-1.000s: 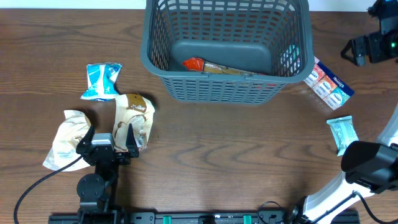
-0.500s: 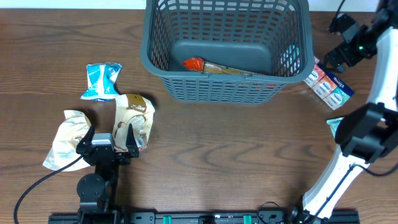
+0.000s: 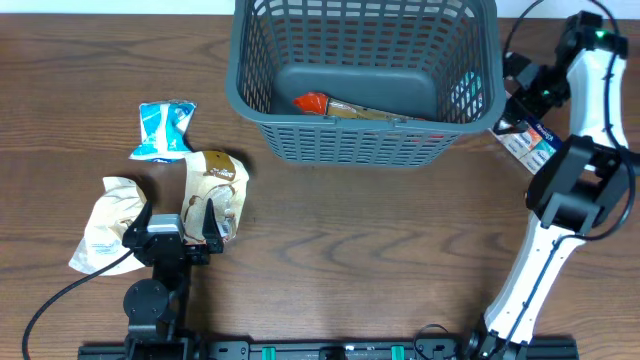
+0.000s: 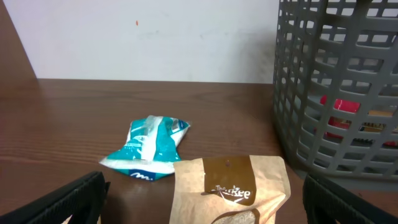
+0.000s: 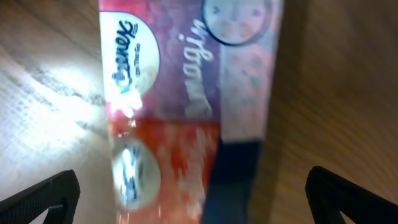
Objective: Pack container
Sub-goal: 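Grasp the tissue packet multi-pack with the right gripper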
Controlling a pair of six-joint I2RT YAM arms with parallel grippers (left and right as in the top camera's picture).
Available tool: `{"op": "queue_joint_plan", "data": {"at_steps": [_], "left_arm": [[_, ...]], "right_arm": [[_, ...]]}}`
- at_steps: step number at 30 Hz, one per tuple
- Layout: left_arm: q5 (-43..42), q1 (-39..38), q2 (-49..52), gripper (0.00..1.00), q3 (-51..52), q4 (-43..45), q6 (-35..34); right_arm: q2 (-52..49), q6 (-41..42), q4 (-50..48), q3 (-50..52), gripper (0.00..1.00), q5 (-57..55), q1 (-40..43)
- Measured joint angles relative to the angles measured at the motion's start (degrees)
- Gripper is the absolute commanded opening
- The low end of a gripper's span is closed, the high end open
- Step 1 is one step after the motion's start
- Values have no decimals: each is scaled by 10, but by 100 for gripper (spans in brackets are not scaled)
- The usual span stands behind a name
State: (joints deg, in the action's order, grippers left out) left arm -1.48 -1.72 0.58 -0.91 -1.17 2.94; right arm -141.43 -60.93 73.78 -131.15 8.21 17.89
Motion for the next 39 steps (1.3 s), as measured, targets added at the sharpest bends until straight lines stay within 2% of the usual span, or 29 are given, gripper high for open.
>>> {"op": "queue_joint_plan", "data": {"at_steps": [15,28,39], "left_arm": [[0,0,0,99,0,0,0],[0,0,0,99,0,0,0],[0,0,0,99,0,0,0]], "right_arm": [[-26,-5,-12,0,99,26,-6],[-39,6,-17,0,99,-77,-6],[-60,9,-15,-1,99,-64,-7]]}}
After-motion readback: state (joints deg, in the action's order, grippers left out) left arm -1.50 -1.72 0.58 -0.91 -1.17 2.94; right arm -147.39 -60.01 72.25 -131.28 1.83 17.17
